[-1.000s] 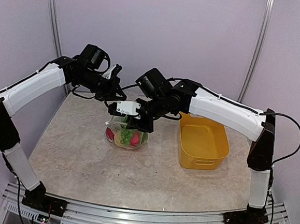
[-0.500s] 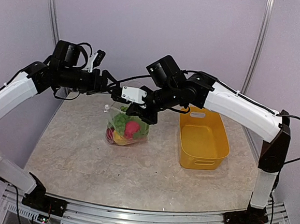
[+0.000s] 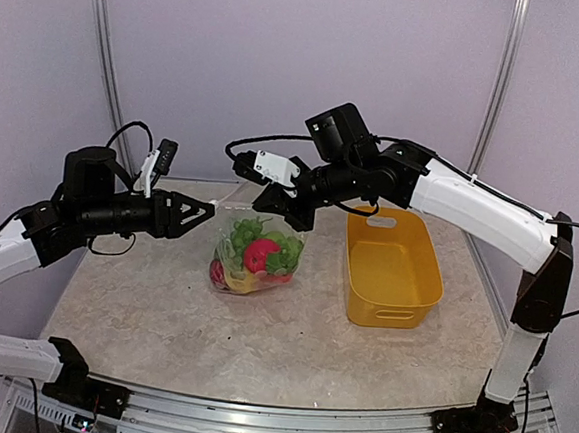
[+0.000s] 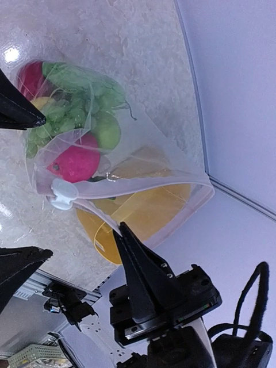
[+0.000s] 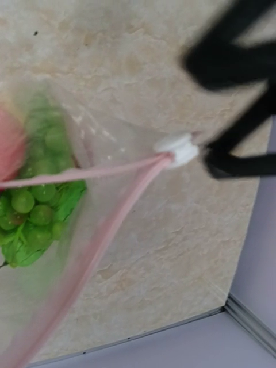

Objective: Place the food in the zip-top bag and seal the zipper
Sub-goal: Pass from the right arm to the left

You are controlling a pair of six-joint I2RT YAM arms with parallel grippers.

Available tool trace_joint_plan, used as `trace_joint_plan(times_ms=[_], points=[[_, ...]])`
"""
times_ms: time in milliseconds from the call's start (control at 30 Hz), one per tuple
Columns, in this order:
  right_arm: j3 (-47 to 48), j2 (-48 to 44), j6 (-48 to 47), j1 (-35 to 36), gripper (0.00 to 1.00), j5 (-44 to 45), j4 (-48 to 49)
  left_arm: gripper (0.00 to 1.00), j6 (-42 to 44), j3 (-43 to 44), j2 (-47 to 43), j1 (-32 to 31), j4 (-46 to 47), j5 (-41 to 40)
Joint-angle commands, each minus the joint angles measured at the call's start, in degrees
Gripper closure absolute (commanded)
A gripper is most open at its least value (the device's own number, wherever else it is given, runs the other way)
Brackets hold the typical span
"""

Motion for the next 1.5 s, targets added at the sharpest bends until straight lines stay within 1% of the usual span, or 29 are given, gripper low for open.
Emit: trace_joint_plan(times_ms=[0,200,333,500,633,767,933,1000,1100,1200,1333,1467], points=[[1.93,0.46,2.36,-0.29,1.0,-2.47,1.81,0.36,6.23,-2.82,-0.85,-0.94,8.27,0.94],[1.86,-0.11,2.86,-0.29,1.0,-2.92,1.49,0.4,11.26,-3.72,2.05,-0.74,10.65,0.48],[2.82,-0.4,3.38,-0.29,1.0,-3.68,0.91,0.42,14.62,-4.53,3.54,-0.12,13.89,-0.71],[3.59,-0.42,3.67,-0.29,1.0,-3.48,0.63,0.56,16.28,-5.61,4.08,2.35,18.21,5.22],[3.71,-0.09,3.84,-0.49,1.0,-3.01,0.72,0.67,16.9,-5.01,5.12,2.93,19.43,9.47],[3.99,0.18,4.09,-0.69,1.0,-2.95,0.76,0.75,17.04,-4.34,7.32,3.04,20.2,11.66],[4.63,0.29,4.37,-0.97,1.0,-3.17,0.61,0.75,17.23,-4.95,8.11,3.23,22.44,12.07],[4.75,0.29,4.51,-1.07,1.0,-3.33,0.51,0.73,17.59,-5.12,8.22,3.32,23.06,11.58],[4.85,0.29,4.55,-1.09,1.0,-3.58,0.33,0.67,18.14,-5.67,8.88,3.39,24.57,8.84],[4.76,0.13,4.57,-1.06,1.0,-4.01,0.02,0.66,17.85,-5.98,9.45,4.24,26.45,8.37],[4.93,-0.15,4.51,-1.08,1.0,-5.1,-0.33,0.67,17.43,-4.95,11.37,5.67,26.74,8.96],[5.03,-0.22,4.13,-1.08,1.0,-6.22,-0.93,0.67,15.74,-4.87,12.83,7.19,28.61,11.33]])
